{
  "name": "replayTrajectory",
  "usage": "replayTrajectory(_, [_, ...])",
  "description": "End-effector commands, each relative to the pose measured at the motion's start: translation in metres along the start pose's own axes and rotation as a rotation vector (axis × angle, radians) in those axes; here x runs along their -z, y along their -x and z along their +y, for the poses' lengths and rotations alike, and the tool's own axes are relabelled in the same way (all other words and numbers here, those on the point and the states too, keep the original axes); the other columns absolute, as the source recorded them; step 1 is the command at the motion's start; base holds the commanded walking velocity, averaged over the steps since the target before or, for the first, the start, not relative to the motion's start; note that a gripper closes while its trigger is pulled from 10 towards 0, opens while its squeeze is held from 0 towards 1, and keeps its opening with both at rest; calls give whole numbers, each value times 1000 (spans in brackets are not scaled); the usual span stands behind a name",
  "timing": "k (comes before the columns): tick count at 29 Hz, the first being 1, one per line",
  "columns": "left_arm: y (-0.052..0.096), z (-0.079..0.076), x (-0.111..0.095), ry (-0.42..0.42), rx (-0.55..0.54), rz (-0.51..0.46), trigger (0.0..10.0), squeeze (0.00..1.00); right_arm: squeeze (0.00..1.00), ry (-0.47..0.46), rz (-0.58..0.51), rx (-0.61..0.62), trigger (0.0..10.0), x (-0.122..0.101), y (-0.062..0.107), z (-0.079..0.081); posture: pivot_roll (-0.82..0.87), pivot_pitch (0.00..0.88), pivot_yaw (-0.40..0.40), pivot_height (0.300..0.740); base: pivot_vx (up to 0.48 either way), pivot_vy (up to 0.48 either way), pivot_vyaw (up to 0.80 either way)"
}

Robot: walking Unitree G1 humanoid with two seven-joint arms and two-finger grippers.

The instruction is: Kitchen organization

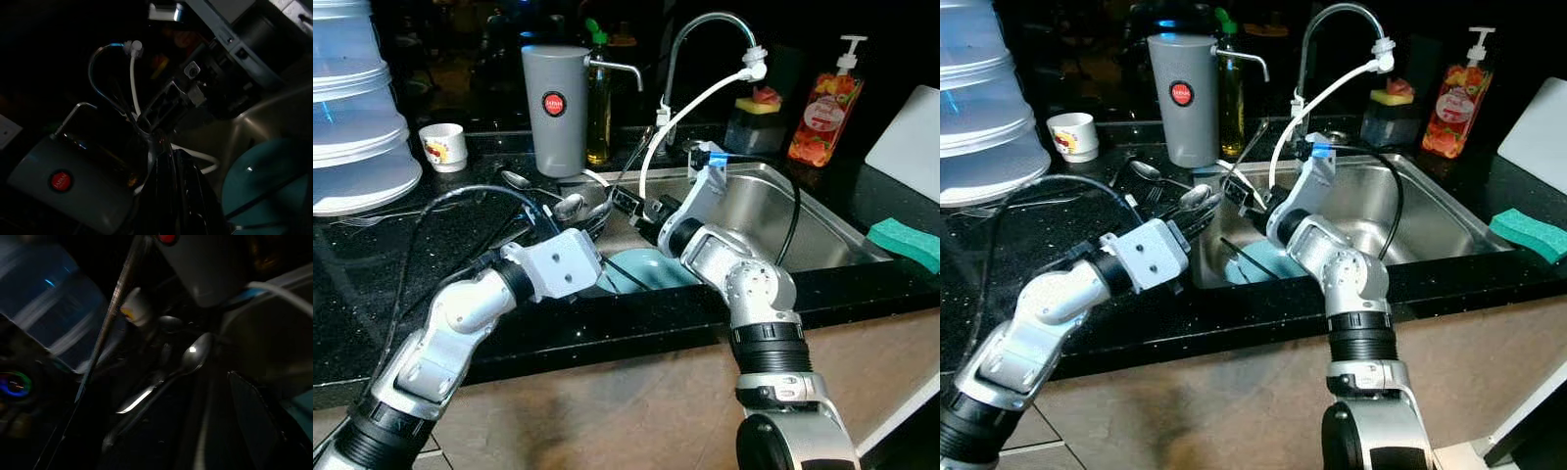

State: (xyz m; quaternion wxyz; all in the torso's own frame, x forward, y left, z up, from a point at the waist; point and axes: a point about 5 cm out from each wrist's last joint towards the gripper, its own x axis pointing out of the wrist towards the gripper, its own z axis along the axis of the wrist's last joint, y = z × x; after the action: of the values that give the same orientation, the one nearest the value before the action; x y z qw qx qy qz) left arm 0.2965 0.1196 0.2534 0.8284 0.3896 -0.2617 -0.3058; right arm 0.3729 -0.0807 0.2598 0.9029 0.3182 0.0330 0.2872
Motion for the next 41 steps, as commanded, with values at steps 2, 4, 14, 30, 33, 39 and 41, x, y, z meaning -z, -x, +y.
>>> replayTrajectory(2, [0, -7, 4, -5, 32, 10, 0, 0, 0, -36, -39, -29, 10000, -7, 0, 7, 9, 0, 3, 740, 0, 0, 0])
replayTrajectory(4, [0, -5, 6, -11, 15, 21, 0, 0, 0, -62, -95, 1, 10000, -16, 1, 2, 9, 0, 3, 740, 0, 0, 0])
replayTrajectory(14, [1, 0, 9, -21, -18, 19, 0, 0, 1000, -144, -158, -45, 10000, -30, 5, 5, 9, 0, 3, 740, 0, 0, 0])
replayTrajectory(30, [-7, -6, 0, -1, -2, -46, 0, 0, 0, -11, 16, -146, 10000, -3, 2, 25, 8, 0, 6, 740, 0, 0, 0])
replayTrajectory(33, [-7, -5, 1, -2, -4, -45, 0, 0, 0, -27, 4, -141, 4549, -5, 2, 24, 8, 0, 6, 740, 0, 0, 0])
replayTrajectory(39, [-7, -3, 2, -6, -8, -41, 0, 0, 0, -37, -18, -131, 0, -9, 3, 21, 9, 0, 5, 740, 0, 0, 0])
replayTrajectory(41, [-6, -3, 2, -6, -9, -40, 0, 0, 0, -37, -27, -128, 0, -10, 3, 20, 9, 0, 5, 740, 0, 0, 0])
